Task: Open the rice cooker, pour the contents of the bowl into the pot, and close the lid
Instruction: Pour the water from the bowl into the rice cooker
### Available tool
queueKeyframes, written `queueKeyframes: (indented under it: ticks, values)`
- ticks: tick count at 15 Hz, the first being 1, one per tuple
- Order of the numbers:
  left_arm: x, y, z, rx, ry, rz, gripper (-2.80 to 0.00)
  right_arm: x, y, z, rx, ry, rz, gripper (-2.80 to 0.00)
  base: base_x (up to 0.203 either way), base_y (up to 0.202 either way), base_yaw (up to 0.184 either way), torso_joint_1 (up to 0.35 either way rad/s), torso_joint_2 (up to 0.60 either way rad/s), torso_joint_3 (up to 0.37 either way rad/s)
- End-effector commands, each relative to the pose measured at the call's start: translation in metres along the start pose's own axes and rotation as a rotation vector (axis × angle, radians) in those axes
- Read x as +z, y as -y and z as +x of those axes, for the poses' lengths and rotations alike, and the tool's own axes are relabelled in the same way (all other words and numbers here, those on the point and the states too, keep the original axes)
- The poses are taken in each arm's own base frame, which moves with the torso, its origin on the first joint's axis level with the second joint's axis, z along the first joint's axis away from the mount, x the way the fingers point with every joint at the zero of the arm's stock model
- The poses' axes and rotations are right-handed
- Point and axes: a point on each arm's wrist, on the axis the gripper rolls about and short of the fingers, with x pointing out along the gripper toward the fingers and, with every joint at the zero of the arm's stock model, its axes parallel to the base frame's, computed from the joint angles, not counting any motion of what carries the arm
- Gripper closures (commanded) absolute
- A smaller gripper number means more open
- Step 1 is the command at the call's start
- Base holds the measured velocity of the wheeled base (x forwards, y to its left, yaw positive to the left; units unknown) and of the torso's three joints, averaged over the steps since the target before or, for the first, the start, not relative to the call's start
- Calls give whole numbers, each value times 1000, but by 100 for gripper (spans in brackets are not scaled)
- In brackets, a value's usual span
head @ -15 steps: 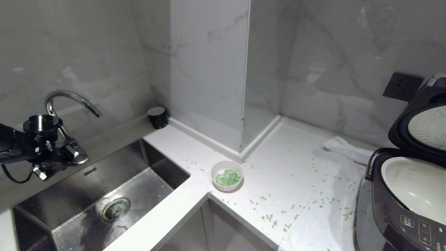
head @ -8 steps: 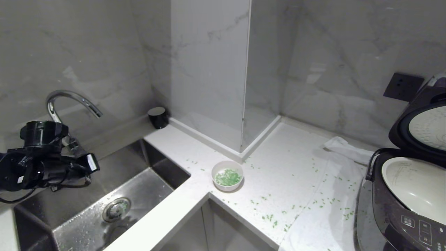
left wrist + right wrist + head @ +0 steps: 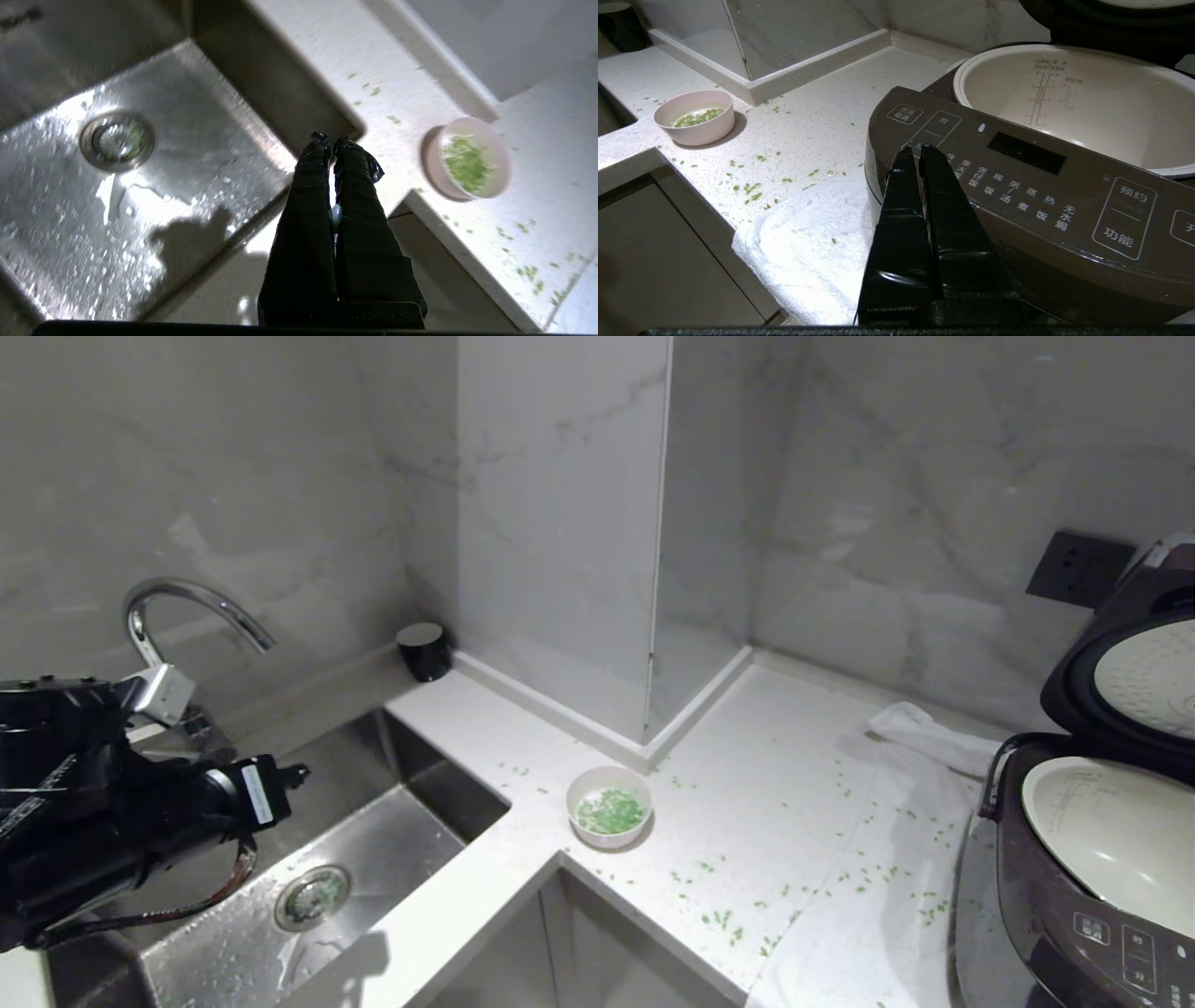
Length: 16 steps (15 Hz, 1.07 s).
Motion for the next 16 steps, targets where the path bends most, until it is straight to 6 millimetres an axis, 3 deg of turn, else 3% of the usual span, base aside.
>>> queueKeyframes:
  ticks: [1, 5, 10, 16]
  values:
    - [-4, 11, -44, -106, 111, 56, 0, 0, 0, 0, 1, 0, 0, 0, 0, 0, 0, 0, 0, 0]
    - [-14, 7, -91, -159, 249, 165, 0, 0, 0, 0, 2, 0, 0, 0, 0, 0, 0, 0, 0, 0]
    - [-39, -8, -133, -154, 369, 213, 0, 0, 0, 0, 1, 0, 0, 0, 0, 0, 0, 0, 0, 0]
    - [-57, -21, -184, 16, 595, 282, 0, 0, 0, 0, 1, 0, 0, 0, 0, 0, 0, 0, 0, 0]
